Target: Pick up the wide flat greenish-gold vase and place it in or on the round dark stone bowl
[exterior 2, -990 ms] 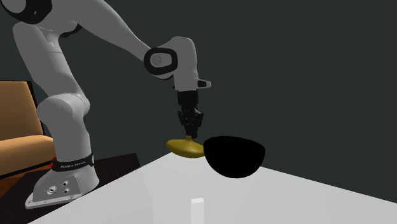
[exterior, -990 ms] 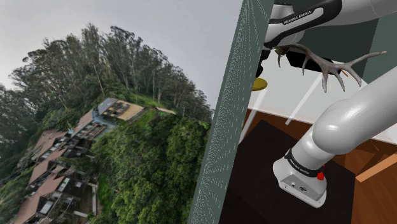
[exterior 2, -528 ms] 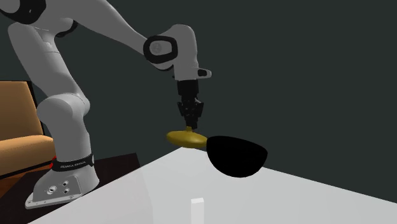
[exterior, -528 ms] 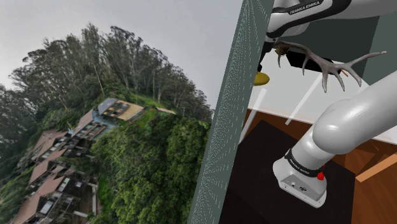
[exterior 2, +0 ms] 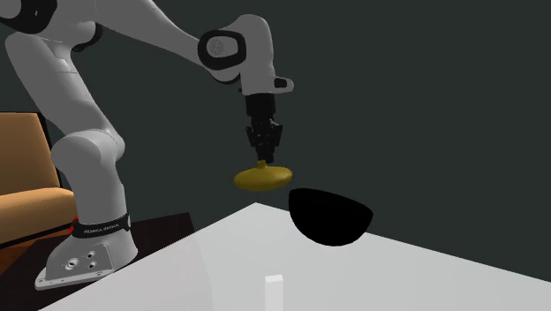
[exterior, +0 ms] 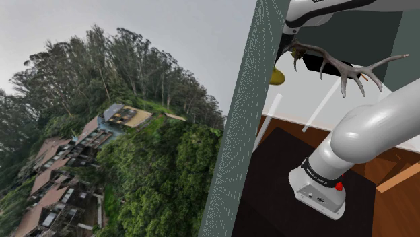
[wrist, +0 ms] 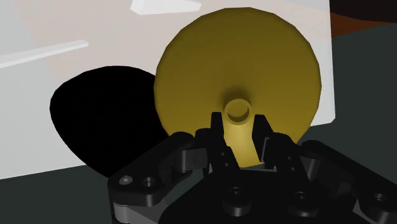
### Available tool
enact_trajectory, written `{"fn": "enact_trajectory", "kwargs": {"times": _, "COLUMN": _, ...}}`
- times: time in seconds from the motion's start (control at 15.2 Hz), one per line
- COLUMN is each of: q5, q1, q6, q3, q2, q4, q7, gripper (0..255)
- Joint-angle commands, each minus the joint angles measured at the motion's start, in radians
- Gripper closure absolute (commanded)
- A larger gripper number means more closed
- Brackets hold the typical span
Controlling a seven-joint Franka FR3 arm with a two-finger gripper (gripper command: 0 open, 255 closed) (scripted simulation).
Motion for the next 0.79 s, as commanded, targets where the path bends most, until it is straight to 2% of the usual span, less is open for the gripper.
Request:
{"fn": "enact_trajectory", "kwargs": {"times": 0.0, "q5": 0.001, "q1": 0.0, "q6": -0.029, "q3": 0.003, "q2": -0.007, "q4": 0.022, "q7": -0.001, "gripper": 255}}
{"fn": "enact_trajectory", "kwargs": {"times": 0.59, "q5": 0.006, "q1": 0.003, "q6": -0.145, "q3": 0.016, "q2": -0.026, "q4": 0.119, "q7": -0.004, "gripper": 255}}
{"fn": "enact_trajectory", "kwargs": {"times": 0.73, "q5": 0.028, "q1": 0.007, "q6": -0.156, "q3": -0.011, "q2": 0.048, "q4": 0.206, "q7": -0.043, "gripper": 255}}
